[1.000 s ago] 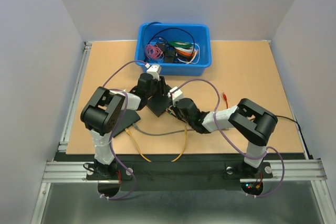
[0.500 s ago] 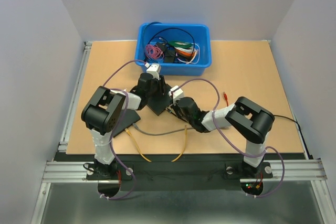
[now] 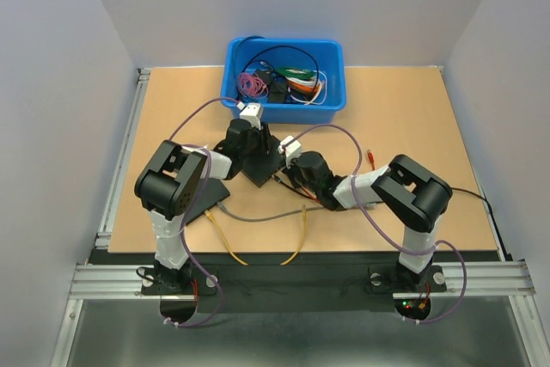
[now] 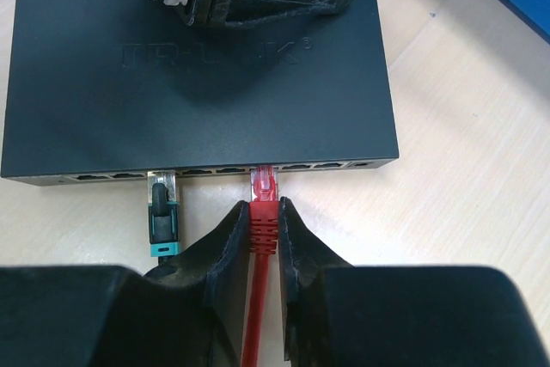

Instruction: Insert the plug into the switch port

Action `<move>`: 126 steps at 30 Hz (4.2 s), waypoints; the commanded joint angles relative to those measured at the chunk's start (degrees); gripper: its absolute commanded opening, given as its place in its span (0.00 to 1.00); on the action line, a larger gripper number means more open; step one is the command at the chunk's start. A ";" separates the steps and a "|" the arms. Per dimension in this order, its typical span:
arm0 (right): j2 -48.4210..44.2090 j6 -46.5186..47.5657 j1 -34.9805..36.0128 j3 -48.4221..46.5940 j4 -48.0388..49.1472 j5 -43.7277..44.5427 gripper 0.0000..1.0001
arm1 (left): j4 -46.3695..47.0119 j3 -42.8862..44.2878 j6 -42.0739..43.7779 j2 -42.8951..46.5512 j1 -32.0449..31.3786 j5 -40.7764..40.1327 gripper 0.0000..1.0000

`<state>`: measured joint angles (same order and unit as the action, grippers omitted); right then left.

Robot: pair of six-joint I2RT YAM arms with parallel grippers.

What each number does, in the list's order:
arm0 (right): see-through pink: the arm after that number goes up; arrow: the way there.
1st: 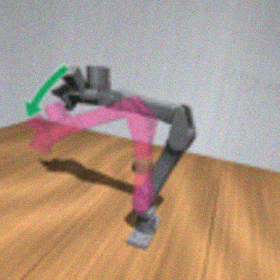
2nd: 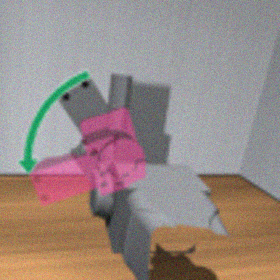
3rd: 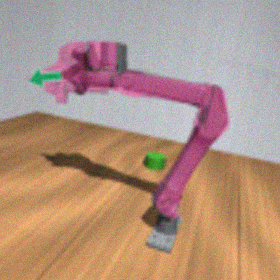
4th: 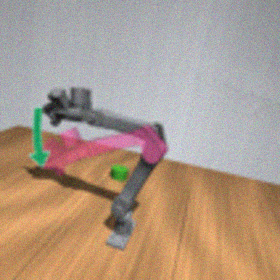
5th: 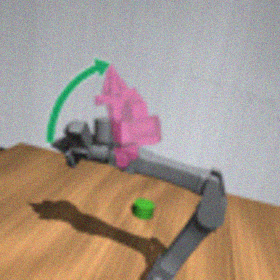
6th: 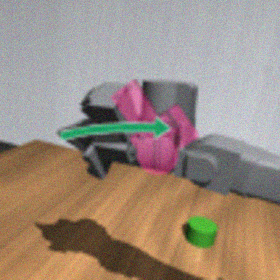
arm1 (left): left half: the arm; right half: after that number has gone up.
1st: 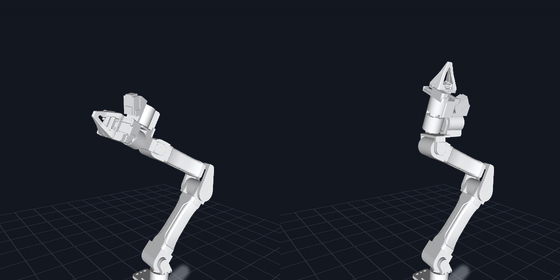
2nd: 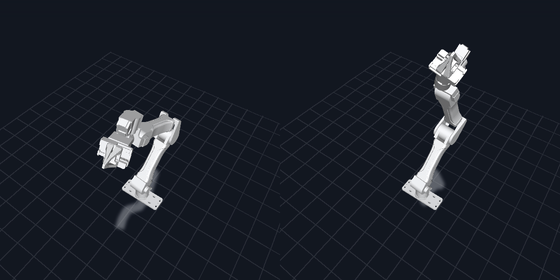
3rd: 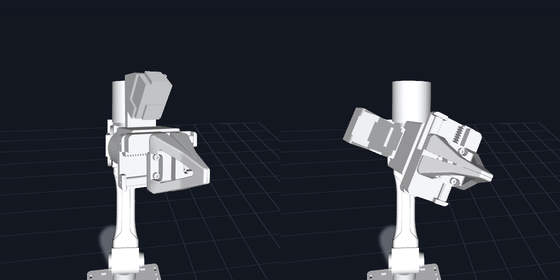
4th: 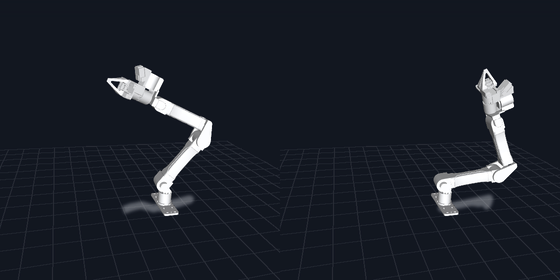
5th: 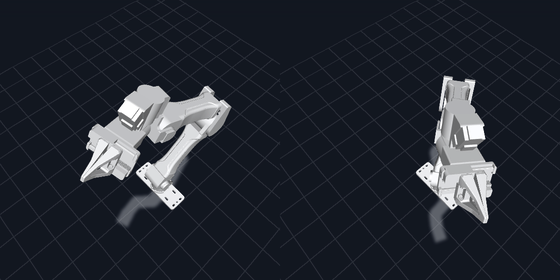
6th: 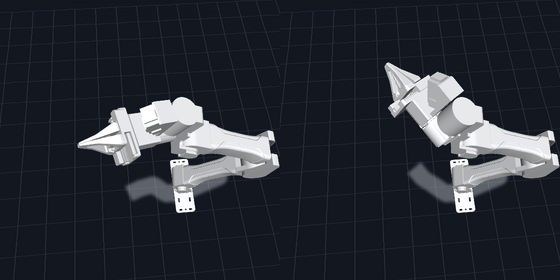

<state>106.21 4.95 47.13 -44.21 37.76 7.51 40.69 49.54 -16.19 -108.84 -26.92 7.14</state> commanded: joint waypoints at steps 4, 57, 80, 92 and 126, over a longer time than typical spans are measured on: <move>-2.24 2.08 -0.99 -6.60 18.31 -9.52 0.00 | -12.03 -1.90 0.19 -3.31 -4.90 5.70 0.50; 1.37 7.44 -3.54 -11.69 21.83 -10.06 0.01 | -13.79 -7.97 -9.48 -9.73 -18.00 -3.53 0.46; -12.08 6.56 -3.45 5.17 21.40 0.40 0.68 | -23.11 0.46 -8.16 -5.42 -5.35 -6.70 0.51; -20.33 -0.64 -3.54 12.21 18.94 3.75 0.69 | -26.45 2.76 -7.19 1.07 -2.97 -10.12 0.51; -63.59 -22.96 -3.01 29.87 -11.30 -17.00 0.87 | -36.73 -20.79 -10.89 67.50 -1.82 -29.19 0.79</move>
<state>42.72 -15.29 43.59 -15.51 29.61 -5.91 4.40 30.98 -26.04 -47.79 -28.75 -17.58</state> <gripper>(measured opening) 0.868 0.789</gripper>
